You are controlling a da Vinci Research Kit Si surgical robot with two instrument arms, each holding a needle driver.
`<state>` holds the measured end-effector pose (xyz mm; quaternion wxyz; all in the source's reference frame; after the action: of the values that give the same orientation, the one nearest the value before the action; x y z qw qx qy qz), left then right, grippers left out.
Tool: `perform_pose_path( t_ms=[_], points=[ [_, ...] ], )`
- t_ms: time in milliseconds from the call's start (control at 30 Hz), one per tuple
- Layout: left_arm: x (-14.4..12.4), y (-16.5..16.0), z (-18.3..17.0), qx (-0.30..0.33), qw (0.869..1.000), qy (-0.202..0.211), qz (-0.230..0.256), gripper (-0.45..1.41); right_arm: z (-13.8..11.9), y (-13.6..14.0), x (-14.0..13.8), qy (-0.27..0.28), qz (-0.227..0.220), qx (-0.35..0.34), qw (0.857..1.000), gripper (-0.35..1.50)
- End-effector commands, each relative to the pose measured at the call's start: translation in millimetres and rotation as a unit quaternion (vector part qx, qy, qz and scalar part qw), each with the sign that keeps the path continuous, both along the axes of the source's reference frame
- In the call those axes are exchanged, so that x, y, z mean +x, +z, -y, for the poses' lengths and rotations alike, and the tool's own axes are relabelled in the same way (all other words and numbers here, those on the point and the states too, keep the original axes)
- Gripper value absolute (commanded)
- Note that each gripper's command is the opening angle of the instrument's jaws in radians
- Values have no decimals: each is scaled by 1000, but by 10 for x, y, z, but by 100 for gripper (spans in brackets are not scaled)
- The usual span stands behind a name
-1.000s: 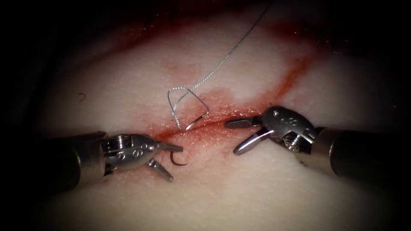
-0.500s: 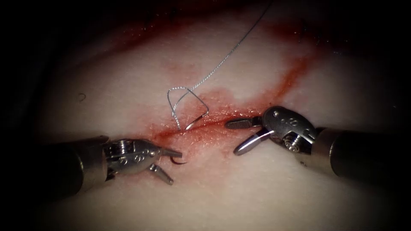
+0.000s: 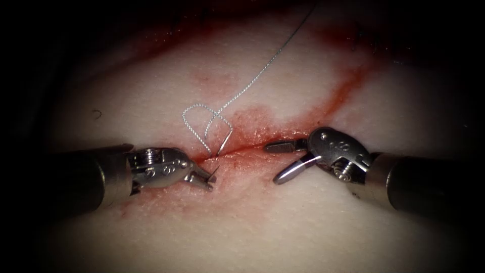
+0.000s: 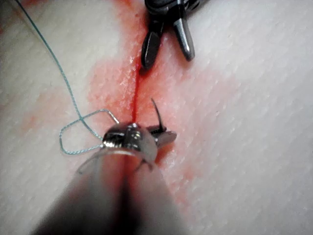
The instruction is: Wound Closure
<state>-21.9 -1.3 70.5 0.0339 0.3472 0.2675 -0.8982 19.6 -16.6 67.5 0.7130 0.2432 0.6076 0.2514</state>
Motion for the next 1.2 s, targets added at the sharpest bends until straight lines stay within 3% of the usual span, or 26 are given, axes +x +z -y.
perform_pose_path(
  t_ms=[33,300,533,633,700,767,867,1000,1133,1200],
  points=[
    [-8,4,4,6,1000,-14,4,-45,4,6,8,-1,-1,4,1000,86],
    [-10,-23,21,69,989,-123,33,-45,6,6,9,-1,-2,9,1000,79],
    [-7,-57,32,170,969,-172,47,-45,9,4,9,-4,-2,36,999,76],
    [-6,-69,36,212,960,-175,48,-45,11,3,9,-4,-3,42,999,61],
    [-5,-76,38,238,953,-181,57,-45,12,3,9,-6,-4,43,999,24],
    [-4,-80,39,258,946,-184,66,-45,12,2,9,-6,-4,43,999,14],
    [-2,-86,42,287,936,-188,74,-45,11,3,9,-14,-8,41,999,14],
    [5,-97,48,316,925,-189,93,-45,11,2,11,-19,-9,27,999,36],
    [13,-114,54,327,920,-184,109,-45,12,2,15,-35,-6,20,999,51],
    [16,-128,56,310,925,-174,138,-45,15,1,17,-41,-10,18,999,51]
  ],
)
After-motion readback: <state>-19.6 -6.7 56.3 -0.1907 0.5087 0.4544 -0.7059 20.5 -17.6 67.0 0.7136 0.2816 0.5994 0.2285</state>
